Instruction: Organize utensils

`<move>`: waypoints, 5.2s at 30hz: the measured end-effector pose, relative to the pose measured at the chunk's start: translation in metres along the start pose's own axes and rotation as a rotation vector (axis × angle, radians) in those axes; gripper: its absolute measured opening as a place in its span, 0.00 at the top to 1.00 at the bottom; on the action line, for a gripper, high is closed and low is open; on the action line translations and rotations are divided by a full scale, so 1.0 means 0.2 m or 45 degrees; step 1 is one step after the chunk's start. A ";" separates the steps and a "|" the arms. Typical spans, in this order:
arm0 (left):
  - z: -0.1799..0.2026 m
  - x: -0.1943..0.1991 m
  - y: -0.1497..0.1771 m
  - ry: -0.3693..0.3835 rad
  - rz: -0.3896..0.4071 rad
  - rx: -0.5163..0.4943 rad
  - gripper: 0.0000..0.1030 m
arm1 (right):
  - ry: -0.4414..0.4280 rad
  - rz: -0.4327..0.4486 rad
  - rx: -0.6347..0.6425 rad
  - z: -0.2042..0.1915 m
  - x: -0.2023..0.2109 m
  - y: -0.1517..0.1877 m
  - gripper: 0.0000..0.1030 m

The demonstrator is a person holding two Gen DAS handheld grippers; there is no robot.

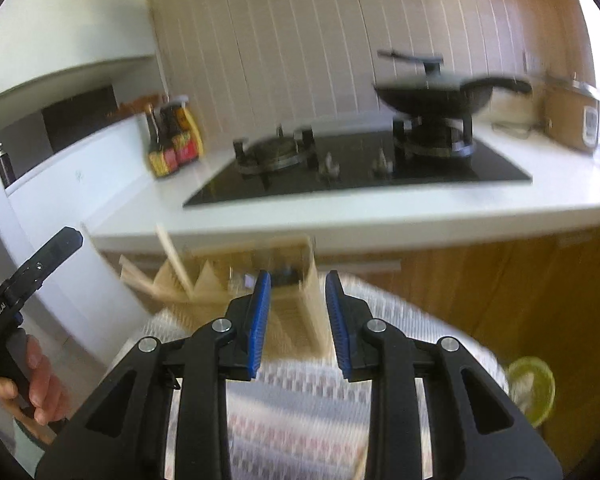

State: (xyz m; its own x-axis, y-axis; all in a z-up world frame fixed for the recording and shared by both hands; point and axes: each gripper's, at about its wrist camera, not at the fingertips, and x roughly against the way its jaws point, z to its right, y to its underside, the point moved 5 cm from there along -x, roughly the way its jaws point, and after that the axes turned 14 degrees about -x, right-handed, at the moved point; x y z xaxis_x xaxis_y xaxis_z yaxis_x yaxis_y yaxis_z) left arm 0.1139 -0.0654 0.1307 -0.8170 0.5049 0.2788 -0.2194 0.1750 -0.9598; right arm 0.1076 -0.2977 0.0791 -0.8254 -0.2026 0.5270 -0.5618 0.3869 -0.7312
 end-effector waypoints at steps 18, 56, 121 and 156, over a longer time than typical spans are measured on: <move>0.16 -0.03 0.65 0.157 -0.698 -0.074 0.33 | 0.249 -0.559 -0.047 0.27 -0.12 0.56 0.49; 0.39 -0.36 1.02 0.278 -1.223 -0.193 0.79 | 0.459 -0.813 0.095 0.28 -0.44 0.75 0.96; -0.23 -0.41 -0.04 -0.313 0.234 0.021 0.81 | -0.212 0.399 0.225 -0.54 -0.40 -0.26 0.93; 0.14 0.27 0.66 -0.603 0.001 -0.055 0.13 | 0.118 0.490 0.234 -0.08 0.20 0.60 0.15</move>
State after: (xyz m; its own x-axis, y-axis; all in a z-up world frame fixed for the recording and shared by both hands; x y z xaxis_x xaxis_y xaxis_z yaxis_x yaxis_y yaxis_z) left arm 0.0252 -0.0385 0.0189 -0.9726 0.0660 0.2230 -0.2044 0.2147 -0.9551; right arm 0.0069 -0.2458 0.0189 -0.9727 0.0097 0.2318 -0.2221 0.2506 -0.9423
